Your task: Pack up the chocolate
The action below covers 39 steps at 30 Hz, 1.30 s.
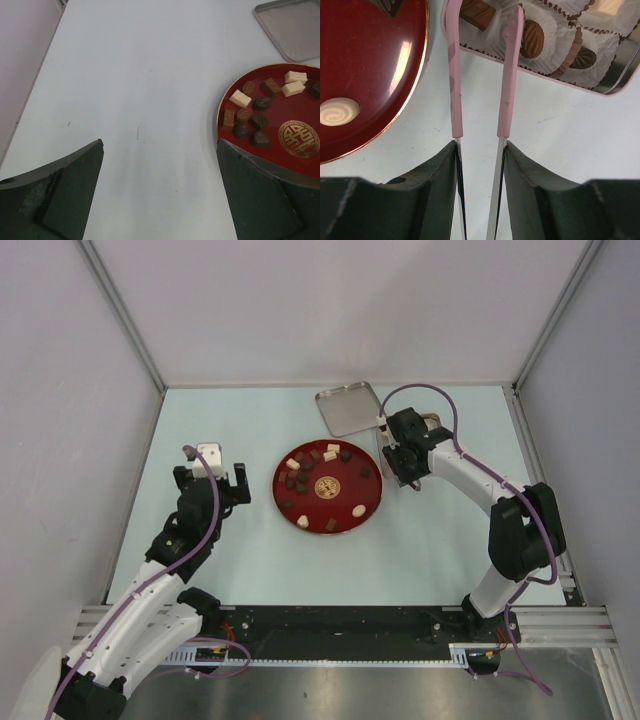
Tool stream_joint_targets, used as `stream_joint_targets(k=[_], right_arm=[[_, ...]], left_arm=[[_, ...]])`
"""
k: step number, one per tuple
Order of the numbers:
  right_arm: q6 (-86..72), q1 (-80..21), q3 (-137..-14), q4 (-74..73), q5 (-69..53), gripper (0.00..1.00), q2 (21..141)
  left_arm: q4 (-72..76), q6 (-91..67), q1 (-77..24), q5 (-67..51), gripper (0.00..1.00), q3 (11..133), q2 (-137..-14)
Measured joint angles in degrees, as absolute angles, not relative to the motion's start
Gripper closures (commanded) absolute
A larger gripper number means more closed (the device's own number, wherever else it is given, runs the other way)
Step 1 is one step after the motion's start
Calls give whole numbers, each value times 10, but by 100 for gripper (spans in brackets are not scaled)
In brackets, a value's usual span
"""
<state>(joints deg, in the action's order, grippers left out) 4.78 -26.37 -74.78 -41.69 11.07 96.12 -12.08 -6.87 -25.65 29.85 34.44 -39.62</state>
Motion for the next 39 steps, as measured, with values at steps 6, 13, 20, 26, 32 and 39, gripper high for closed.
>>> stream_joint_targets(k=[6,13,20,26,32,39], right_arm=[[42,-263,-748,-416,111,57,955],[10,-262,-723,-387,121,57,868],[-48,-223,-639,-342,145,57,750],[-108,-136,-550,-325,154,57,675],[-166,-30,-478,-314,136,57,619],[-217,93,-394,-303,98,56,607]], left_arm=[[-121,-69,-256,298,0,344,-396],[-121,-69,-256,298,0,344,-396],[-121,-69,-256,298,0,344,-395],[-121,-69,-256,298,0,344,-395],[-121,-69,-256,298,0,344,-394],[-121,-69,-256,298,0,344,-394]])
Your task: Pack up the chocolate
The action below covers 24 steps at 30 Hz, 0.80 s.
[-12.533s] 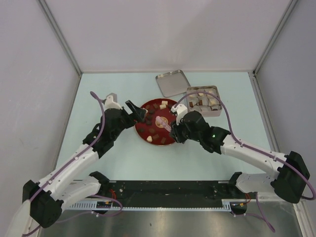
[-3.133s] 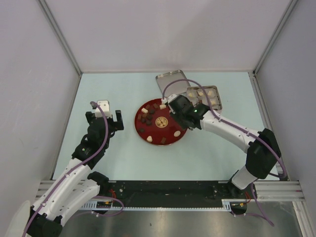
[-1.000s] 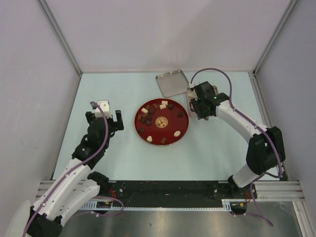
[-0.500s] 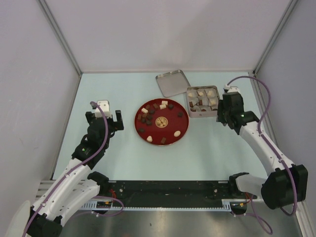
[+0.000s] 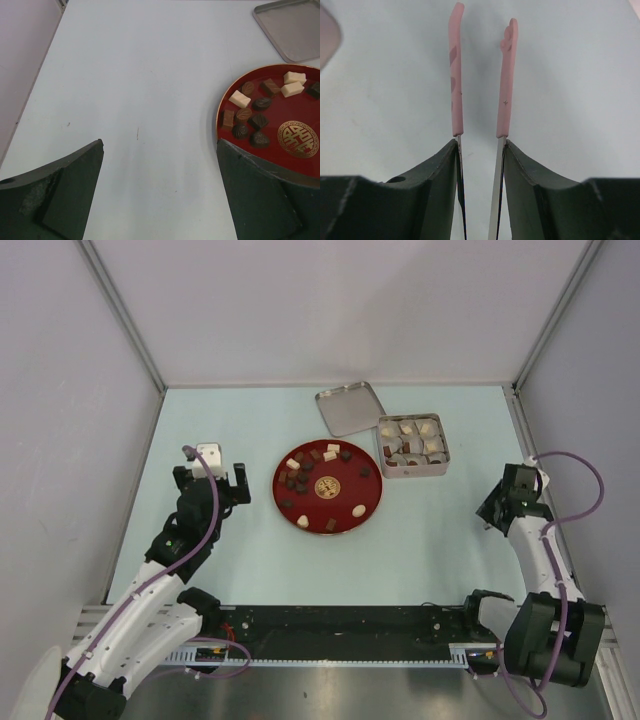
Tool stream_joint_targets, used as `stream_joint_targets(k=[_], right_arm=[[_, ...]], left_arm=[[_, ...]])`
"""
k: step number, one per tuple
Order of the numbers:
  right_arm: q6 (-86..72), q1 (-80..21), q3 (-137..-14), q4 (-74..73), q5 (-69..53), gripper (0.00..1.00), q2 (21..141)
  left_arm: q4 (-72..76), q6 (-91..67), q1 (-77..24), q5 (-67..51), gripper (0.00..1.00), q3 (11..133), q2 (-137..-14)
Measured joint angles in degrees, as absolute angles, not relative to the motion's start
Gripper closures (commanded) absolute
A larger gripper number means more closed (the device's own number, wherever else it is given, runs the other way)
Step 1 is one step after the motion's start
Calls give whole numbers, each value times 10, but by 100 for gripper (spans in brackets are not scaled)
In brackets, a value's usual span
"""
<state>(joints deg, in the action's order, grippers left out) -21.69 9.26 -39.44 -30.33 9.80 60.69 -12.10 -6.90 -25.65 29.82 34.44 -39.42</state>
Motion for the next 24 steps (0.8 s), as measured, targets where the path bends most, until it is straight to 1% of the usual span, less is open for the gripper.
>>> stream_joint_targets(k=[3,8,15,18,21,22,23,24], right_arm=[[-226,121,-369,-301,92,55,613],[-229,138,-352,-287,80,54,650],[-229,151,-349,-267,39,47,710],[-229,157,-349,-263,24,39,733],[-229,159,-349,-253,15,27,733],[-228,159,-349,-251,14,18,731],[-227,159,-349,-251,11,15,728],[-228,159,-348,-251,10,7,723]], left_arm=[[-121,-69,-256,298,0,344,-394],[-121,-69,-256,298,0,344,-394],[-121,-69,-256,298,0,344,-394],[-121,-69,-256,298,0,344,-394],[-121,-69,-256,296,0,344,-394],[-121,-69,-256,294,0,344,-394],[-121,-69,-256,293,0,344,-394],[-121,-69,-256,289,0,344,-395]])
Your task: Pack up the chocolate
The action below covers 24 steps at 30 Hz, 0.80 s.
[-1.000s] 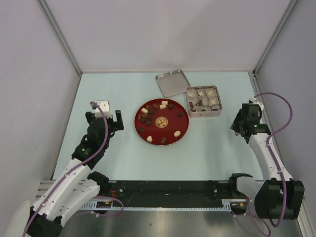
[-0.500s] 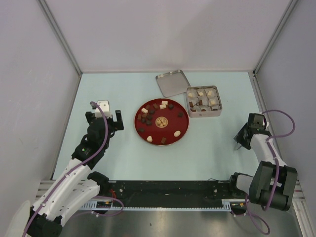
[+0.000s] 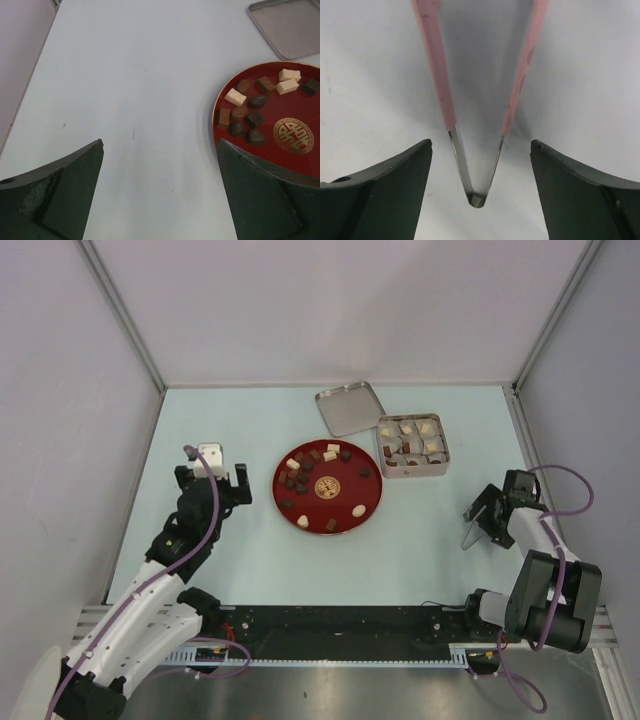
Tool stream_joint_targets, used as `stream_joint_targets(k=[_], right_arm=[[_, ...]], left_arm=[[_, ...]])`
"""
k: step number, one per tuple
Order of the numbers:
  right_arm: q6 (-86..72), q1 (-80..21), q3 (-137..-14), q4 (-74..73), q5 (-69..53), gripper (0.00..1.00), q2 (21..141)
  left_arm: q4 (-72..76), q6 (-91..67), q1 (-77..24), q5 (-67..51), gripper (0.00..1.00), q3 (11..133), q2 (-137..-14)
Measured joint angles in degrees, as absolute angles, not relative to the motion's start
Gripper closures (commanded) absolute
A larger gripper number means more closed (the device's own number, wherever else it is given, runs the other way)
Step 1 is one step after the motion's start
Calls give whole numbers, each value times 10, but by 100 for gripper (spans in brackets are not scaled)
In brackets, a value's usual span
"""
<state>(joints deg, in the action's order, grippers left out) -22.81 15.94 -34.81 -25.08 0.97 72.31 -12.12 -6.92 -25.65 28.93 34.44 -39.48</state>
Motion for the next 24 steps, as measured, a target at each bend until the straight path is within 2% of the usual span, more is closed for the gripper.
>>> stream_joint_targets(k=[3,10,16,24], right_arm=[[-226,159,-347,-253,6,0,691],[-229,141,-347,-252,-11,0,592],[-238,72,-352,-245,-21,0,533],[-240,-37,-362,-234,-14,0,529]], left_arm=[[-121,-70,-258,278,0,344,-400],[-128,-87,-264,229,0,347,-442],[-154,-114,-282,169,0,392,-538],[-165,-163,-344,112,0,479,-682]])
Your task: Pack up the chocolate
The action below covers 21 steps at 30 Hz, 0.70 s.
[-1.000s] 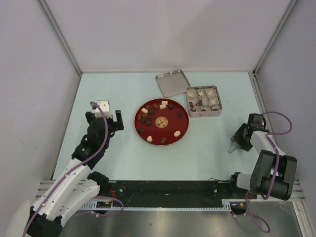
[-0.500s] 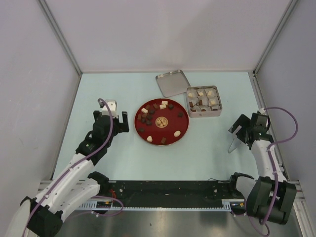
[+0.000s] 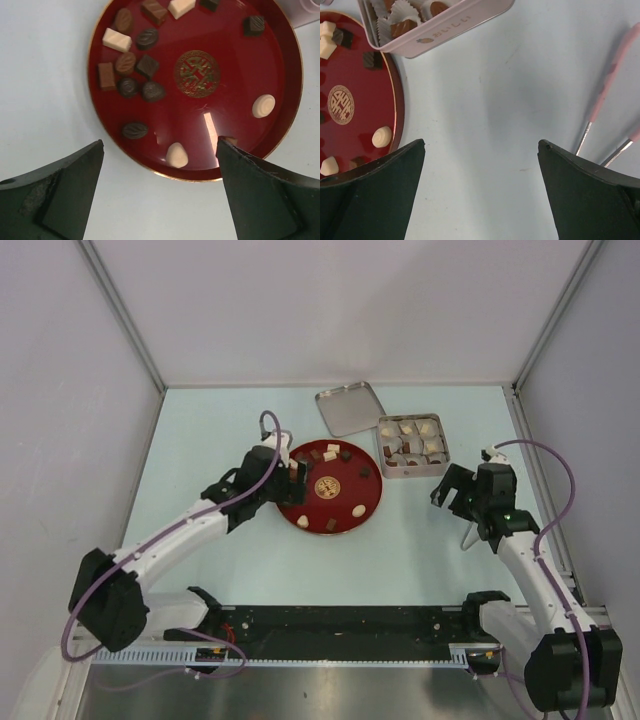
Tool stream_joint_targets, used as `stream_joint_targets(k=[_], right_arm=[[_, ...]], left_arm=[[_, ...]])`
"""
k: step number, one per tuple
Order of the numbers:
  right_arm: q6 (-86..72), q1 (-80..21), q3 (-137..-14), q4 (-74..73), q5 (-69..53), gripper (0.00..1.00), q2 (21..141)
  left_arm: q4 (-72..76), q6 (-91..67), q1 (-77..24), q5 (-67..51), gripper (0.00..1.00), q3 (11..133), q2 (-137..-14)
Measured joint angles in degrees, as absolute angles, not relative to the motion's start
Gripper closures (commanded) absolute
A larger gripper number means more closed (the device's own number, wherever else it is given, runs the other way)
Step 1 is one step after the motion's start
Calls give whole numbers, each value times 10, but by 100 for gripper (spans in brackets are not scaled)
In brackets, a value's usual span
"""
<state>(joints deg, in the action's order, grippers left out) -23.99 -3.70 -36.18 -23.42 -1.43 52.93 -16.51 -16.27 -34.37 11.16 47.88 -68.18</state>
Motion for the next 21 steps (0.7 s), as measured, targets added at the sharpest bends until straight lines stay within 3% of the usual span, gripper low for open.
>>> stream_joint_targets(k=[12,21], right_arm=[[-232,-70,-362,-234,-18,0,533],[-220,-71,-362,-235,-20,0,533]], left_arm=[[-175,-191,-346,77,0,564,-874],[-177,-198,-306,43,0,587,-941]])
